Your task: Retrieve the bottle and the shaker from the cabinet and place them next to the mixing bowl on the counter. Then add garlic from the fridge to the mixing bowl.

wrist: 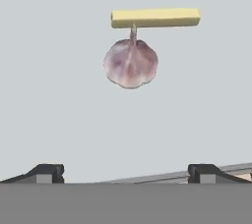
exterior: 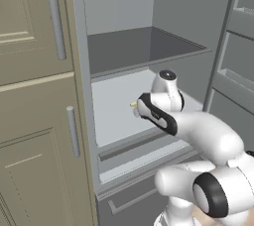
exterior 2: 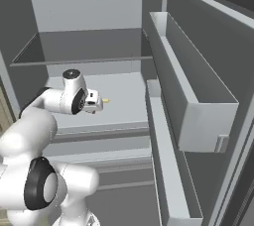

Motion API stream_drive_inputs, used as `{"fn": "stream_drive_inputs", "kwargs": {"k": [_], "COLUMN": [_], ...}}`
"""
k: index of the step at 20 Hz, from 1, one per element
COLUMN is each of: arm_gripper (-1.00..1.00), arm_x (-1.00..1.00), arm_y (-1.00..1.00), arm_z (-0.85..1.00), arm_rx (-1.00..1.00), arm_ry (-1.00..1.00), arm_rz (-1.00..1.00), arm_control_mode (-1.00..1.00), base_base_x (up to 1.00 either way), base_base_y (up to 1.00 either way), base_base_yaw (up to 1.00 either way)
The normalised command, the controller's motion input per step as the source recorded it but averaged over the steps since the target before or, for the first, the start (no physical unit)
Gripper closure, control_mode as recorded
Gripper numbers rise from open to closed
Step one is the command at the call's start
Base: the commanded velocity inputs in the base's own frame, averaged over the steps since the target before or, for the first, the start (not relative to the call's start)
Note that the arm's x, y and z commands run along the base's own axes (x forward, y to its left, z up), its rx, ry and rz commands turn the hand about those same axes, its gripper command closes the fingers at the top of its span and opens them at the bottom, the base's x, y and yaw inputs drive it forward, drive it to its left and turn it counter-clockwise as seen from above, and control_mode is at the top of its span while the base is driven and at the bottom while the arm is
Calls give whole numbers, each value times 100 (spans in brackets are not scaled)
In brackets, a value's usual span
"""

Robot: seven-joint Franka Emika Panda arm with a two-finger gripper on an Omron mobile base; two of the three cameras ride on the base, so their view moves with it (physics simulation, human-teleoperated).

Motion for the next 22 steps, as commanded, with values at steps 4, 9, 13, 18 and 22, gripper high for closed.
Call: {"fn": "stream_drive_inputs", "kwargs": {"k": [4, 9, 13, 18, 22], "arm_gripper": [-100, -100, -100, -100, -100], "arm_x": [45, 56, 36, 10, 5], "arm_y": [2, 0, 2, 8, 12], "arm_z": [10, 0, 0, -5, -25], "arm_rx": [0, 0, 0, 0, 0], "arm_ry": [0, 0, 0, 0, 0], "arm_rz": [0, 0, 0, 0, 0], "arm_control_mode": [-100, -100, -100, -100, -100], "base_base_x": [0, 0, 0, 0, 0], "base_base_y": [0, 0, 0, 0, 0], "base_base_yaw": [0, 0, 0, 0, 0]}}
